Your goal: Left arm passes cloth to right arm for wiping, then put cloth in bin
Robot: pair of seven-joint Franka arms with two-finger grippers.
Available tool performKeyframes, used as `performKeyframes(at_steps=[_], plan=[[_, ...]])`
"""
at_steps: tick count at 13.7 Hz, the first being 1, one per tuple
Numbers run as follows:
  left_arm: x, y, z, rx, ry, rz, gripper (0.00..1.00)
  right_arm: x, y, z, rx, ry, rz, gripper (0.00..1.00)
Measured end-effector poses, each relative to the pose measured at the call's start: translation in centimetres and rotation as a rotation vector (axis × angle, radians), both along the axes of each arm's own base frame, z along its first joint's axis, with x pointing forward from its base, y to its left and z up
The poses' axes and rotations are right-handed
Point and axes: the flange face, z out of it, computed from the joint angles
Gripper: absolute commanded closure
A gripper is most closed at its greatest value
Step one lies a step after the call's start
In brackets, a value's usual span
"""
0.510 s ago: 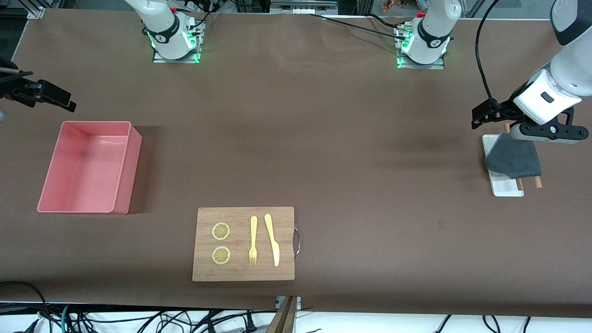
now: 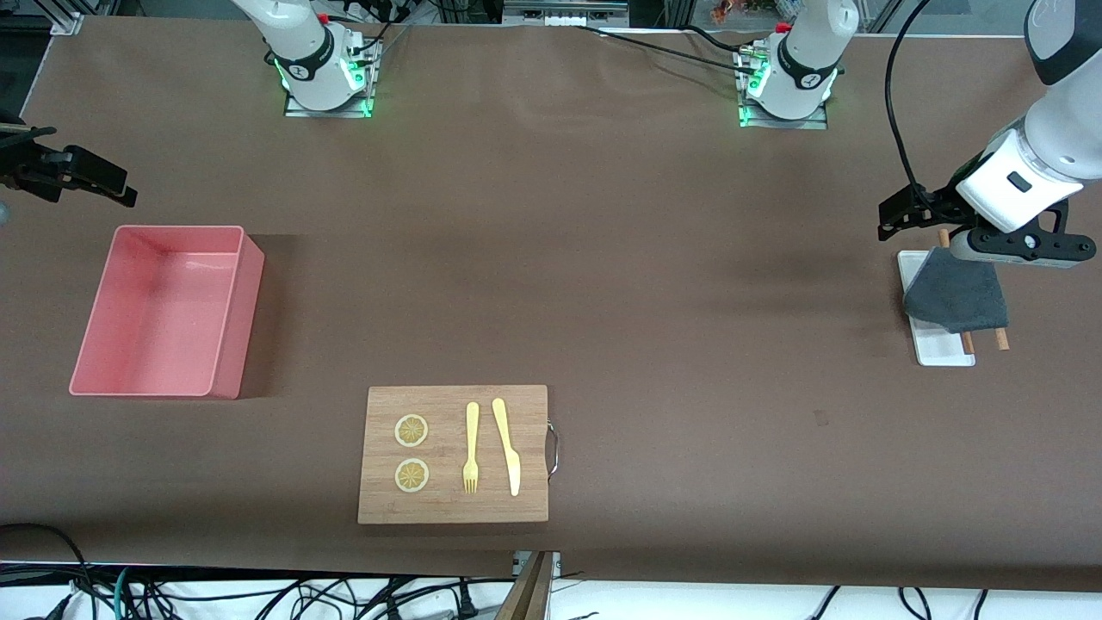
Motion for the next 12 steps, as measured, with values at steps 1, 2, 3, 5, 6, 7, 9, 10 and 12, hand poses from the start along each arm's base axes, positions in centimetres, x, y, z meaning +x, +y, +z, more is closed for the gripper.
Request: performKeyframes(at_steps=[1,2,3,5,6,7,9,10,12], plan=[[0.0,0.0,0.0,0.000,0.001,0.000,0.00,0.0,-0.1,0.0,0.000,-0.001,0.000,0.00],[0.0,0.0,-0.1,0.000,0.001,0.000,0.00,0.0,-0.1,0.0,0.000,-0.001,0.001,0.00],[0.0,0.0,-0.1,0.000,0.002,0.000,0.00,0.0,-0.1,0.0,0.000,-0.001,0.001,0.00],[0.0,0.1,-0.2,0.000,0.004,0.001,0.00,0.0,-0.1,0.0,0.000,-0.002,0.002,0.00],[-0.1,0.1,-0.3,0.001,0.007,0.002,0.00,0.0,-0.1,0.0,0.000,-0.002,0.002,0.00],[-0.2,0.1,-0.5,0.001,0.020,0.002,0.00,0.0,-0.1,0.0,0.000,-0.002,0.003,0.00],[-0.5,0.1,-1.1,0.003,0.052,0.000,0.00,0.0,-0.1,0.0,0.000,-0.002,0.003,0.00],[-0.5,0.1,-1.2,0.004,0.058,-0.001,0.00,0.0,-0.1,0.0,0.000,-0.002,0.003,0.00],[-0.5,0.0,-1.2,0.004,0.061,-0.001,0.00,0.0,-0.1,0.0,0.000,-0.002,0.003,0.00]])
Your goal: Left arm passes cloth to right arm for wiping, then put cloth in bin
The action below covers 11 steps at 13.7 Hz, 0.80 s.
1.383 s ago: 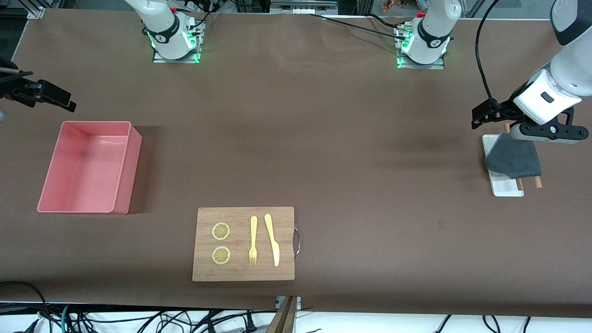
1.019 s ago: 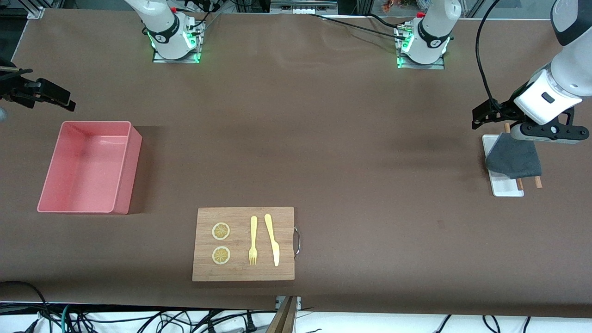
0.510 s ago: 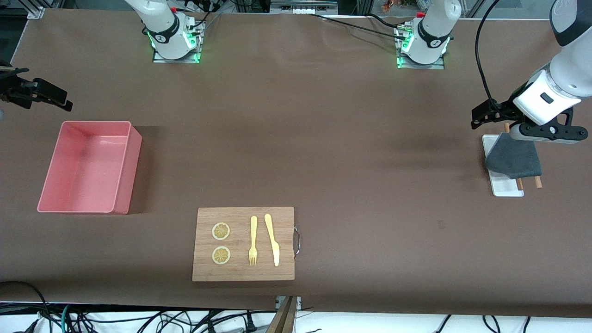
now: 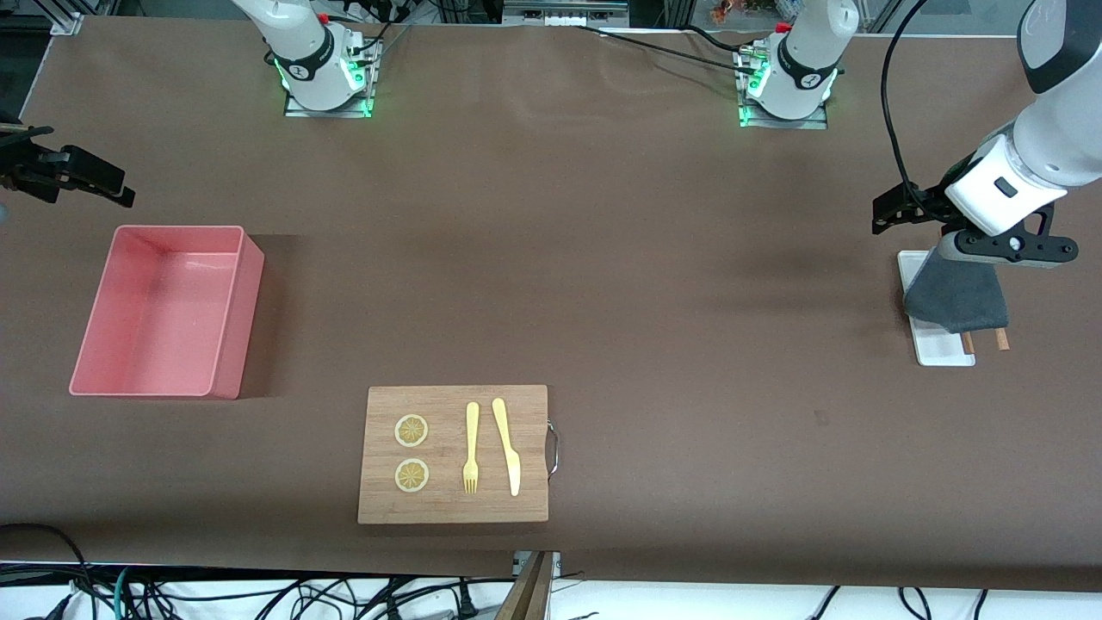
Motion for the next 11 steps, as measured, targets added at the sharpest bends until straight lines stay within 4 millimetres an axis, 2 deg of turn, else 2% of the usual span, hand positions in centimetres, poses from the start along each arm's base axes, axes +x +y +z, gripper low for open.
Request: performKeyframes(at_steps=[11], plan=[[-0.3,-0.1,-2.6,0.001,0.120,-0.033,0.00,0.1,-0.5,0.0,-0.001,-0.006,-0.008,0.00]])
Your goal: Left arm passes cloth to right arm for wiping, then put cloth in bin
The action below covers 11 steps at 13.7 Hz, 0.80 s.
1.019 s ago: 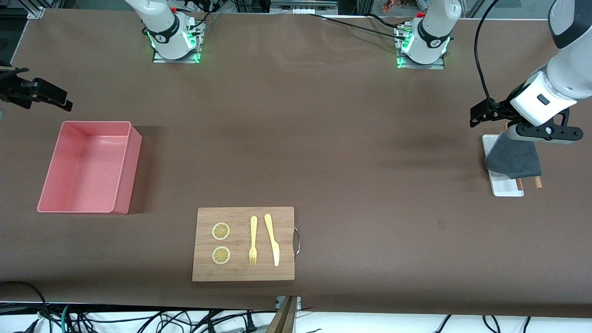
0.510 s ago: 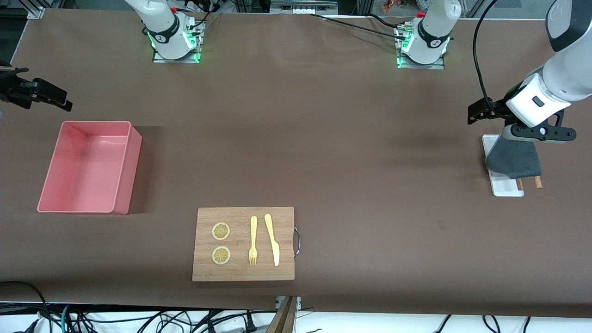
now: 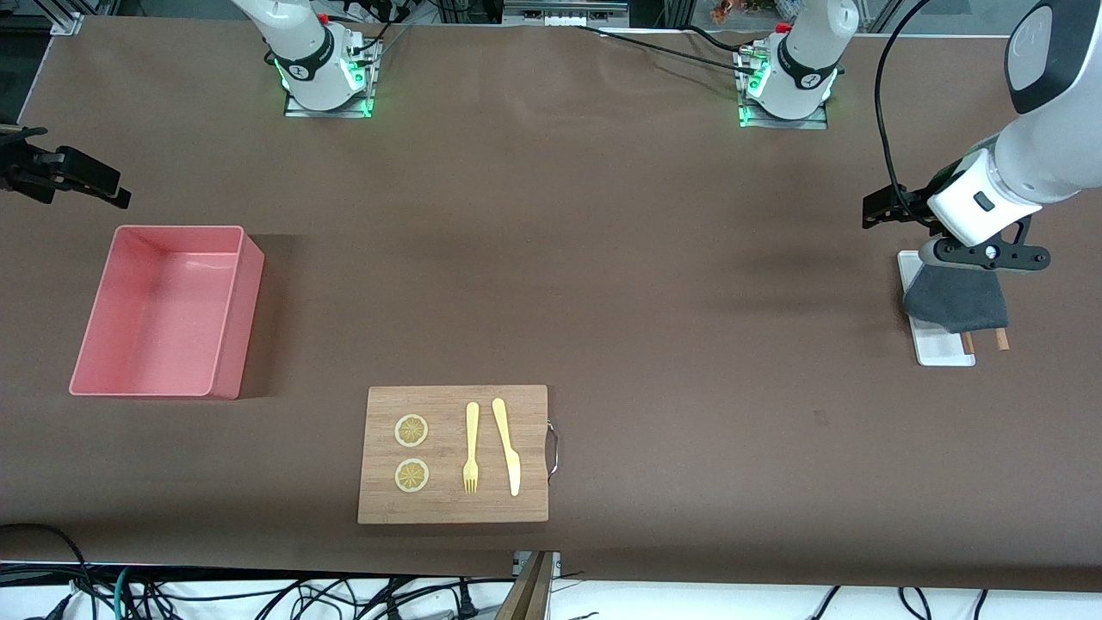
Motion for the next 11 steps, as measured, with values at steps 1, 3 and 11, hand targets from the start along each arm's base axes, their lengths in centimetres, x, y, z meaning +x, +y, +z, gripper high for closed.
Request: performKeyframes(at_steps=[1,3,11], plan=[[-0.1,0.1,-0.4,-0.003,0.020,-0.019,0.00,0.0,-0.1,0.0,0.000,0.000,-0.001,0.00],[-0.3,0.2,-1.1,-0.008,0.062,-0.052,0.00,0.0,-0.2,0.0,0.000,0.000,-0.004,0.00],[1.5,2.0,-6.6,0.002,0.199,-0.461,0.00,0.0,-0.2,0.0,0.000,-0.004,-0.004,0.00]])
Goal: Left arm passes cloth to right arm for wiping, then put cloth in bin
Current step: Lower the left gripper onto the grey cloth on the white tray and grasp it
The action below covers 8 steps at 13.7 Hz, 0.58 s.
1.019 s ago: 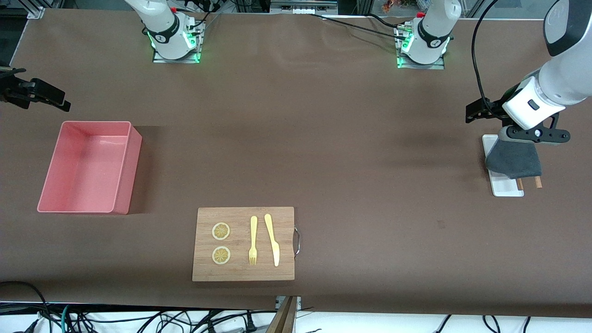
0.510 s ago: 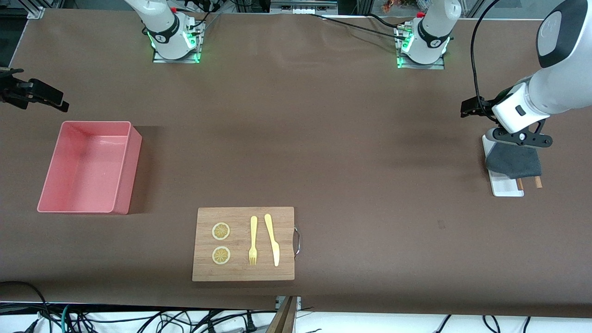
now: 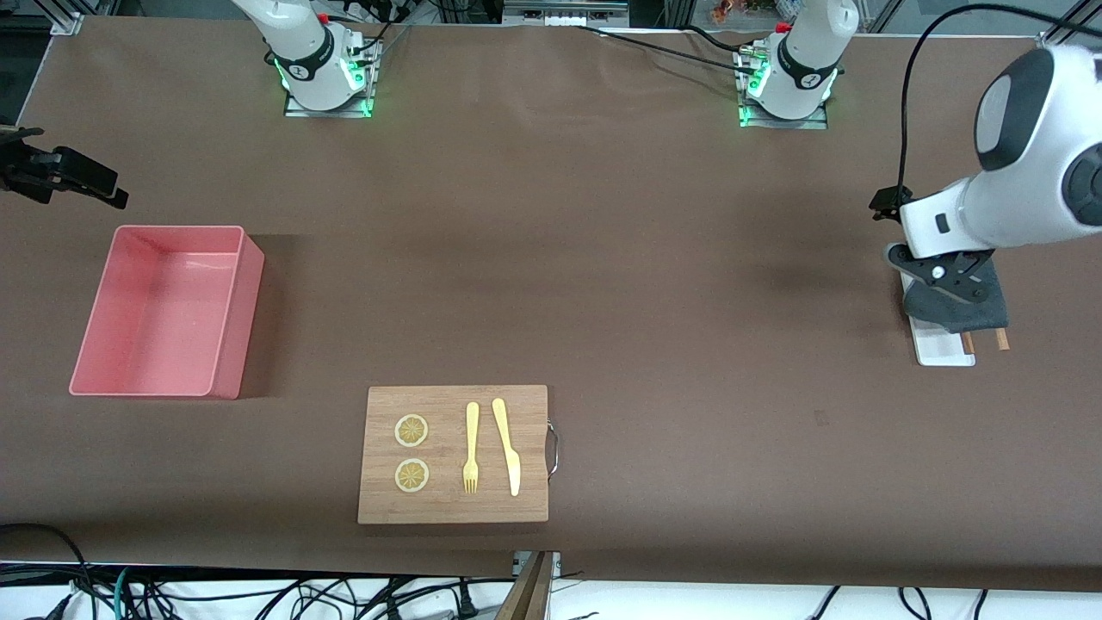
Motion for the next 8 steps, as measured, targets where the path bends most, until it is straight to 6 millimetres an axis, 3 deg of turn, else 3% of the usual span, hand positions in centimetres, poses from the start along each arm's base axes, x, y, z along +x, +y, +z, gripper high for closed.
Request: performKeyframes(at_steps=[4,8], plan=[[2.7,0.1,-6.5,0.092,0.101,-0.166,0.00,0.2,0.0,0.0,0.000,-0.012,0.000,0.00],[5.9,-1.9,-13.9,0.204,0.175,-0.278,0.00,0.5,0.0,-0.3,0.000,-0.014,0.001,0.00]])
